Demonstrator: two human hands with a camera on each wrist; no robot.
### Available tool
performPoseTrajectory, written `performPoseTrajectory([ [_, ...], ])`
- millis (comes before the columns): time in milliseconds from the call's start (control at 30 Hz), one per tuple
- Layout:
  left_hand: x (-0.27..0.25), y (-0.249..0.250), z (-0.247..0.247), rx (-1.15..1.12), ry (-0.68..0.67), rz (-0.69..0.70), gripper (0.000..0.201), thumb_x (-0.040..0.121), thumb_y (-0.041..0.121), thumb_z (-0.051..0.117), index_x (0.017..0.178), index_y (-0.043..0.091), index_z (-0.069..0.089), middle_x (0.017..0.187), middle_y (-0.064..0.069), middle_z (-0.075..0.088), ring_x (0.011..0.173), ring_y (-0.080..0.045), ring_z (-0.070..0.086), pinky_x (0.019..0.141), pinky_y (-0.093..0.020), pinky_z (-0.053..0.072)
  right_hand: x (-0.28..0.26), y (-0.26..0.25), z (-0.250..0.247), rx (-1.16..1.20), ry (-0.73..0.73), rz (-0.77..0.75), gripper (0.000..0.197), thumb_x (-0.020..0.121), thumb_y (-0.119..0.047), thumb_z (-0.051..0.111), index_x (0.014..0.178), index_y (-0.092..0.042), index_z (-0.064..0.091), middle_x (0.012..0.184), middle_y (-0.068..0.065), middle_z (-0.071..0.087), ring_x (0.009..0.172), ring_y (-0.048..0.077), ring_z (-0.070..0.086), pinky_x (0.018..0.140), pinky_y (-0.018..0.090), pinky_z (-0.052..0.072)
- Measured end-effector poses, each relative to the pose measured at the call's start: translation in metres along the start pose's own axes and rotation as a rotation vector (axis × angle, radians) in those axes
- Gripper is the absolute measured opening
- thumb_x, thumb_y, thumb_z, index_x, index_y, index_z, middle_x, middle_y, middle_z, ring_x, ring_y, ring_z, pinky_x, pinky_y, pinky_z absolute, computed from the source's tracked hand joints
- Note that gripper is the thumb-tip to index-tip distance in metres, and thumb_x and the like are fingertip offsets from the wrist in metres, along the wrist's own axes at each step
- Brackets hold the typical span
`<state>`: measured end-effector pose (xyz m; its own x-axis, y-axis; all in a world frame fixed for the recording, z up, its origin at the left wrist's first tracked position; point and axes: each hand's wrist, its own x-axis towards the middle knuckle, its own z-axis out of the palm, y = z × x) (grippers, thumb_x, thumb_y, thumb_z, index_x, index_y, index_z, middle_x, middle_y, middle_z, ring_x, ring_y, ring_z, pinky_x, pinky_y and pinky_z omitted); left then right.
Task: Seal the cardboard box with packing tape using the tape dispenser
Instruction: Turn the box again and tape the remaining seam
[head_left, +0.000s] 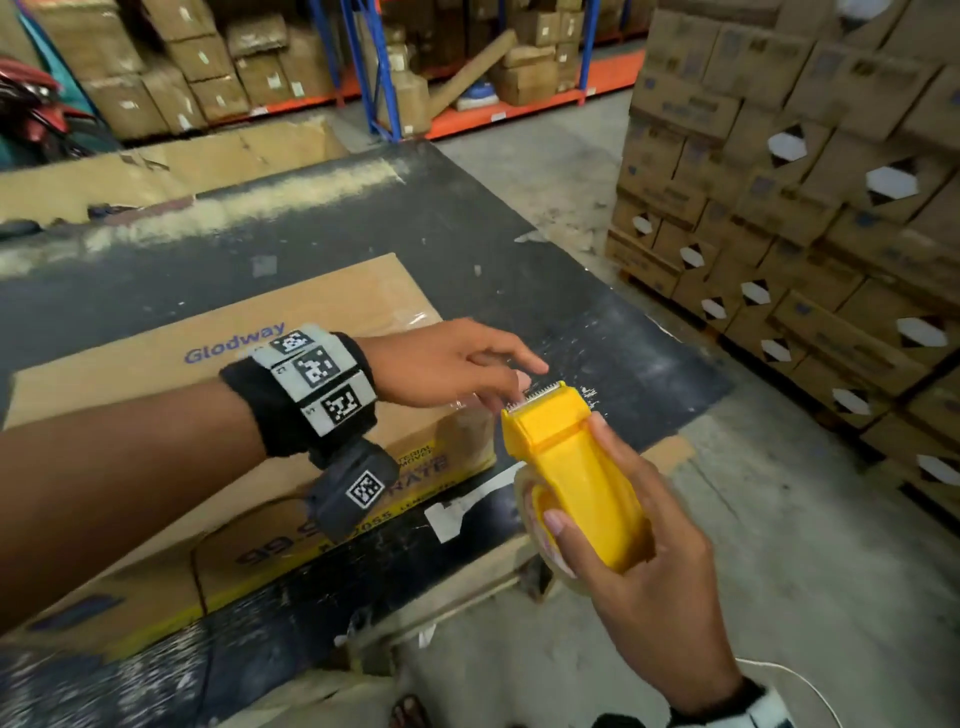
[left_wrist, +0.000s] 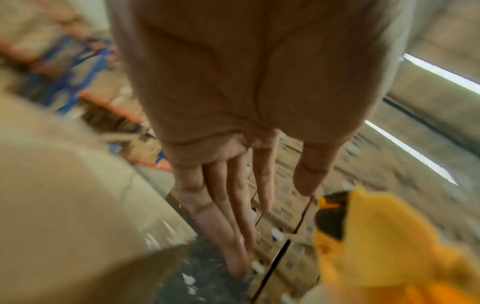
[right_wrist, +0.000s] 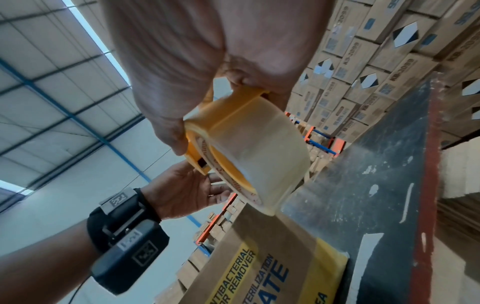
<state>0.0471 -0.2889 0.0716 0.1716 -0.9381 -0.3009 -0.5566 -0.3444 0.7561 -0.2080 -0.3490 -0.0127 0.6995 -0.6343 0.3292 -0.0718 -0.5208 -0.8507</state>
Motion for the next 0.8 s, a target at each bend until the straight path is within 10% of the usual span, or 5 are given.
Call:
performPoseTrajectory([
  [167, -0.024, 0.006, 0.011, -0.381, 0.023, -0.01, 0.036, 0.095, 0.005, 0.062, 0.13, 0.008, 0.063, 0.103, -0.031, 0.07, 0.08, -0.024, 0.064, 0.069, -0.023, 0.052, 0.002, -0.011, -0.004, 0.056, 0.019, -0.095, 0.074, 0.08, -0.049, 0.074, 0.148, -0.036, 0.045, 0.121, -0.023, 0.056, 0.109, 0.005, 0.059, 0.083, 0.032, 0.053],
  [267, -0.04, 0.005, 0.011, -0.389, 0.12, 0.016, 0.037, 0.092, -0.003, 0.062, 0.129, 0.006, 0.064, 0.108, -0.041, 0.067, 0.09, -0.032, 0.063, 0.076, -0.034, 0.052, 0.0, -0.016, -0.003, 0.058, -0.005, -0.143, 0.074, 0.082, -0.049, 0.073, 0.149, -0.034, 0.044, 0.123, -0.032, 0.05, 0.106, -0.004, 0.056, 0.079, 0.02, 0.053],
  [567, -0.11, 0.0, -0.035, -0.179, 0.277, -0.045, 0.039, 0.087, 0.006, 0.072, 0.126, 0.01, 0.066, 0.092, -0.017, 0.079, 0.082, -0.02, 0.073, 0.082, -0.036, 0.056, -0.011, -0.074, 0.027, -0.024, -0.128, -0.197, 0.078, 0.077, -0.06, 0.067, 0.148, -0.055, 0.034, 0.1, -0.016, 0.057, 0.089, 0.001, 0.057, 0.066, 0.019, 0.048],
  [800, -0.194, -0.058, -0.161, -0.133, 0.564, -0.144, 0.04, 0.077, 0.01, 0.078, 0.115, 0.008, 0.07, 0.086, -0.01, 0.081, 0.071, -0.012, 0.076, 0.08, -0.029, 0.058, -0.023, -0.136, 0.063, -0.117, -0.133, -0.27, 0.078, 0.072, -0.072, 0.057, 0.145, -0.044, 0.049, 0.084, -0.013, 0.064, 0.062, 0.01, 0.061, 0.052, 0.018, 0.049],
])
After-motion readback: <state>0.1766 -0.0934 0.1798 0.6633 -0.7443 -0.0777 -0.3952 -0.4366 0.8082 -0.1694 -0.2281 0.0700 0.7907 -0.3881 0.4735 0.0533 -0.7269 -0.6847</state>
